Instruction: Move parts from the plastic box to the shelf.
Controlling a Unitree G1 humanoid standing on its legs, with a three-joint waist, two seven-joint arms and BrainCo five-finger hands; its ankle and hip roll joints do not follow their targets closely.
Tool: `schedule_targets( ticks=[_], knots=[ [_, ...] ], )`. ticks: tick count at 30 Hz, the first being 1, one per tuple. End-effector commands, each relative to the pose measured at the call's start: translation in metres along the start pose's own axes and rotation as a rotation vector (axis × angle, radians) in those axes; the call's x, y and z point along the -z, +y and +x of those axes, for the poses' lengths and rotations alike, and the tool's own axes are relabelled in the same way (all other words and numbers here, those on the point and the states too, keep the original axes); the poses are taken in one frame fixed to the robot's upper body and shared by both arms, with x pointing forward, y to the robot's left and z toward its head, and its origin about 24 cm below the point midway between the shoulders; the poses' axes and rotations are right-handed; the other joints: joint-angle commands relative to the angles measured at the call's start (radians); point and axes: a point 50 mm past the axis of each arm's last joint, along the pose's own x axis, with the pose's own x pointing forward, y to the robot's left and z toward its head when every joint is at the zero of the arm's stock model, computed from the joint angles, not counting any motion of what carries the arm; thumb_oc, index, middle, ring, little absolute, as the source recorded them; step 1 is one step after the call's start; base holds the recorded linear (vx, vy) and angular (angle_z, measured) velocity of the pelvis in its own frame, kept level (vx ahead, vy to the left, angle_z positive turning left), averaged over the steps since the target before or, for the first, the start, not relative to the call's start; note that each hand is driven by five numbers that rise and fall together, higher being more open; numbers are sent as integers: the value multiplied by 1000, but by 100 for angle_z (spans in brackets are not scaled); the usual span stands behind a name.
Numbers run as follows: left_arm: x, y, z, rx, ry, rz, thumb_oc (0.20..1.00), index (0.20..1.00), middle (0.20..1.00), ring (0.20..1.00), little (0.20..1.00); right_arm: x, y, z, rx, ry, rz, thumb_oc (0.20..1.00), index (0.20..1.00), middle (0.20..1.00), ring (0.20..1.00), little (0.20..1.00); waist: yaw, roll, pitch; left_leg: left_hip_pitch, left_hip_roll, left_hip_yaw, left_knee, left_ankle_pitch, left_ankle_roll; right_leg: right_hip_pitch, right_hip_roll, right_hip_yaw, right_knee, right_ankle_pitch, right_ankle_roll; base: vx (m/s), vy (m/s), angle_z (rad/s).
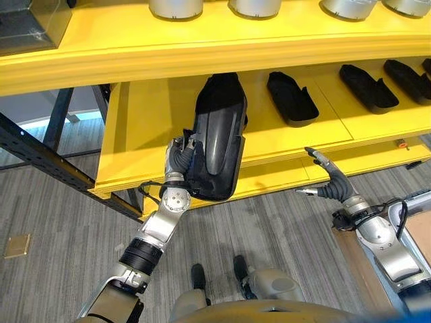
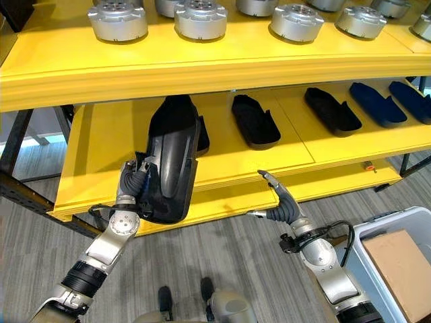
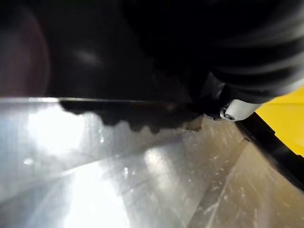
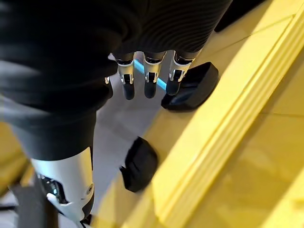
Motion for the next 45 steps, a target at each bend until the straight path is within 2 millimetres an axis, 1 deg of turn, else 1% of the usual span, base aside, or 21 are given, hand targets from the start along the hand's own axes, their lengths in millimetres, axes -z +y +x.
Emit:
schedule_targets(
  ticks=[1, 2, 3, 4, 5, 6, 7, 9, 11, 13, 16, 18, 20, 23, 28, 30, 36, 37, 38, 40, 45],
  knots=[
    [-29, 25, 23, -172, -150, -38, 200, 200, 200, 200, 200, -21, -18, -2, 83, -131, 3, 1000, 1000, 1000, 1000, 1000, -16, -43, -14, -41, 13, 65, 291, -219, 23, -20, -77, 63, 81, -68, 97, 43, 10, 12],
    [-30, 27, 24, -190, -150, -55, 200, 200, 200, 200, 200, -22, -20, -3, 91, -135, -6, 1000, 1000, 1000, 1000, 1000, -23, -34, -6, -58, 27, 70, 273, -202, 15, -28, -75, 63, 101, -81, 95, 25, 40, 21],
    [-30, 27, 24, -190, -150, -55, 200, 200, 200, 200, 200, -22, -20, -3, 91, -135, -6, 1000, 1000, 1000, 1000, 1000, -23, -34, -6, -58, 27, 70, 273, -202, 15, -28, -75, 63, 101, -81, 95, 66, 145, 41],
    [-30, 29, 26, -211, -153, -82, 200, 200, 200, 200, 200, -23, -24, -4, 101, -142, -21, 1000, 1000, 1000, 1000, 1000, -33, -18, 4, -77, 62, 74, 218, -140, -12, -35, -73, 59, 121, -104, 90, 215, 278, 46],
    [-27, 32, 25, -222, -167, -92, 200, 200, 200, 200, 200, -25, -28, -9, 103, -156, -24, 1000, 1000, 1000, 1000, 1000, -36, -3, 22, -120, 109, 42, 146, -27, -61, -16, -68, 69, 132, -134, 87, 291, 347, 57],
    [-25, 34, 25, -225, -162, -99, 200, 200, 200, 200, 200, -26, -28, -10, 98, -162, -24, 1000, 1000, 1000, 1000, 1000, -33, -3, 28, -137, 113, 15, 141, -13, -69, -6, -69, 79, 135, -143, 85, 324, 317, 26],
    [-23, 36, 25, -228, -160, -100, 200, 200, 200, 200, 200, -27, -28, -9, 93, -164, -21, 1000, 1000, 1000, 1000, 1000, -32, -2, 32, -136, 108, 10, 140, -33, -63, -2, -76, 88, 138, -150, 89, 332, 300, -7],
    [-25, 31, 31, -237, -160, -92, 200, 200, 200, 200, 200, -29, -24, -6, 55, -179, 2, 1000, 1000, 1000, 1000, 1000, -52, 8, 22, -110, 91, 38, 154, -91, -55, -20, -102, 110, 126, -139, 114, 369, 323, -69],
    [-29, 28, 34, -234, -161, -86, 200, 200, 200, 200, 200, -31, -22, -6, 42, -187, 6, 1000, 1000, 1000, 1000, 1000, -59, 11, 17, -103, 81, 52, 160, -110, -52, -31, -108, 112, 113, -128, 123, 185, 153, -39],
    [-37, 27, 41, -244, -176, -68, 200, 200, 200, 200, 200, -35, -20, -2, 25, -198, 13, 1000, 1000, 1000, 1000, 1000, -68, 11, 19, -100, 59, 71, 173, -137, -45, -50, -118, 115, 86, -104, 137, 149, 123, -21],
    [-45, 30, 50, -281, -194, -61, 200, 200, 200, 200, 200, -42, -16, 7, 1, -226, 1, 1000, 1000, 1000, 1000, 1000, -74, 8, 34, -108, 35, 90, 177, -157, -35, -78, -122, 121, 59, -78, 146, 47, 81, -15],
    [-53, 37, 59, -338, -216, -59, 200, 200, 200, 200, 200, -49, -14, 14, -14, -249, -11, 1000, 1000, 1000, 1000, 1000, -76, 5, 55, -126, 22, 101, 191, -170, -30, -100, -122, 129, 42, -60, 147, 18, 79, 2],
    [-57, 40, 64, -365, -218, -56, 200, 200, 200, 200, 200, -51, -14, 17, -15, -253, -23, 1000, 1000, 1000, 1000, 1000, -78, 3, 63, -135, 18, 104, 202, -177, -28, -109, -122, 132, 39, -55, 147, 24, 48, -5],
    [-66, 52, 78, -442, -211, -55, 200, 200, 200, 200, 200, -58, -16, 21, -19, -272, -39, 1000, 1000, 1000, 1000, 1000, -88, -3, 84, -158, 8, 117, 216, -186, -24, -132, -120, 144, 26, -40, 148, 7, 35, -6],
    [-71, 63, 88, -507, -203, -59, 200, 200, 200, 200, 200, -62, -17, 22, -16, -290, -47, 1000, 1000, 1000, 1000, 1000, -95, -10, 100, -180, 6, 125, 230, -190, -21, -159, -119, 149, 29, -33, 149, -2, -1, -2],
    [-70, 74, 93, -560, -176, -43, 200, 200, 200, 200, 200, -63, -17, 21, -23, -298, -52, 1000, 1000, 1000, 1000, 1000, -96, -16, 108, -193, 6, 126, 242, -192, -20, -171, -118, 149, 36, -33, 146, 26, -2, -6],
    [-67, 91, 105, -652, -116, 11, 200, 200, 200, 200, 200, -70, -20, 25, -30, -325, -65, 1000, 1000, 1000, 1000, 1000, -102, -21, 124, -219, 4, 130, 270, -202, -16, -201, -117, 154, 54, -34, 141, 0, 0, 0],
    [-68, 97, 108, -673, -107, 26, 200, 200, 200, 200, 200, -72, -21, 25, -30, -329, -67, 1000, 1000, 1000, 1000, 1000, -104, -22, 127, -224, 3, 132, 276, -205, -15, -207, -116, 156, 56, -33, 141, 0, 60, -5],
    [-69, 112, 114, -730, -80, 52, 200, 200, 200, 200, 200, -76, -23, 27, -29, -340, -73, 1000, 1000, 1000, 1000, 1000, -114, -24, 138, -234, 0, 137, 292, -217, -13, -221, -114, 163, 67, -37, 141, -12, 64, -6],
    [-70, 118, 116, -761, -68, 66, 200, 200, 200, 200, 200, -78, -25, 27, -28, -345, -73, 1000, 1000, 1000, 1000, 1000, -118, -25, 140, -241, -2, 141, 295, -215, -12, -233, -113, 169, 67, -31, 141, -14, 52, -6],
    [-69, 147, 120, -859, -23, 99, 200, 200, 200, 200, 200, -82, -29, 28, -28, -356, -88, 1000, 1000, 1000, 1000, 1000, -132, -27, 157, -261, -6, 147, 323, -232, -8, -257, -113, 181, 83, -33, 141, -13, 56, -1]
  ],
)
